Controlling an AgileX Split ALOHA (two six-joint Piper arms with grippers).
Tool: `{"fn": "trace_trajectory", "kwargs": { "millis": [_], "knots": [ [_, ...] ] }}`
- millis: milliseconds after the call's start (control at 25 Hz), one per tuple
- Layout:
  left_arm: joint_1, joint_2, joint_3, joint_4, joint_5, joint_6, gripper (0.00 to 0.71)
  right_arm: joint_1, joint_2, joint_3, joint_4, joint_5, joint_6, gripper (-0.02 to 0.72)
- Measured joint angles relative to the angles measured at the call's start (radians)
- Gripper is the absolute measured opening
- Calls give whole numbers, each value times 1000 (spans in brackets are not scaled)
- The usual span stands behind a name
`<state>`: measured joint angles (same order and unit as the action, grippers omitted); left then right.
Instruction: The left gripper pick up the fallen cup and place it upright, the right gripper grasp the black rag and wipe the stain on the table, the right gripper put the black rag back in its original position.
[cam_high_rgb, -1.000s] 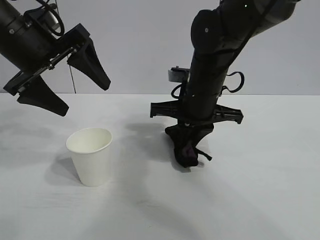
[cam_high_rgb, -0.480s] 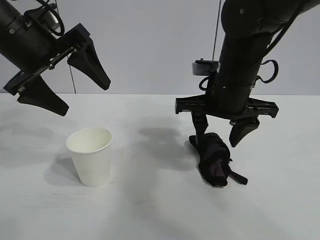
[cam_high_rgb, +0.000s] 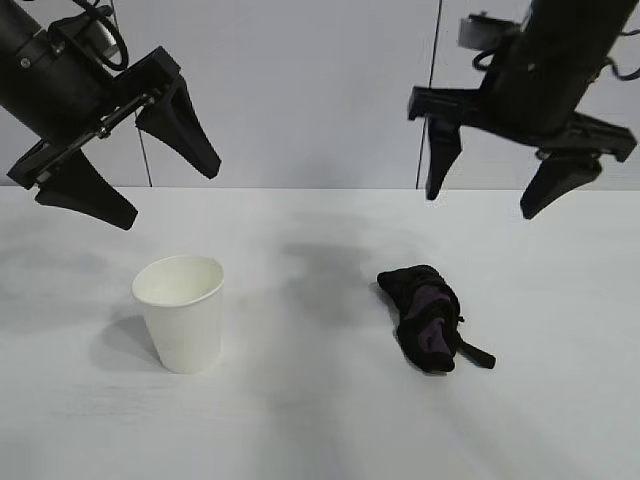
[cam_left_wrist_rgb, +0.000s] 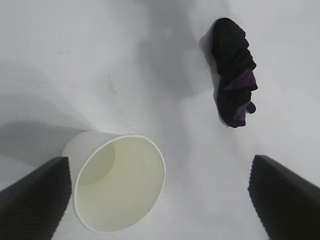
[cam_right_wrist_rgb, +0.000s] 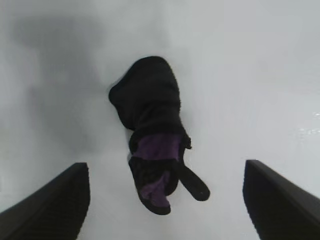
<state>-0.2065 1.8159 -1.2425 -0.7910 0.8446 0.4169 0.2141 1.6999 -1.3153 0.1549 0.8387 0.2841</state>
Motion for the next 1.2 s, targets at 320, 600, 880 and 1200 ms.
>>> {"fn": "trace_trajectory", "kwargs": {
  "millis": [320,600,880,1200],
  "knots": [
    [0,0,0,0,-8,0,693,8,1,65,14,-22,-1,580],
    [0,0,0,0,-7,0,693,8,1,68,15,-45,-2,580],
    [0,0,0,-3,-7,0,693,8,1,68,18,-48,-2,580],
    [0,0,0,-3,-7,0,693,8,1,68,18,-48,-2,580]
  ]
}}
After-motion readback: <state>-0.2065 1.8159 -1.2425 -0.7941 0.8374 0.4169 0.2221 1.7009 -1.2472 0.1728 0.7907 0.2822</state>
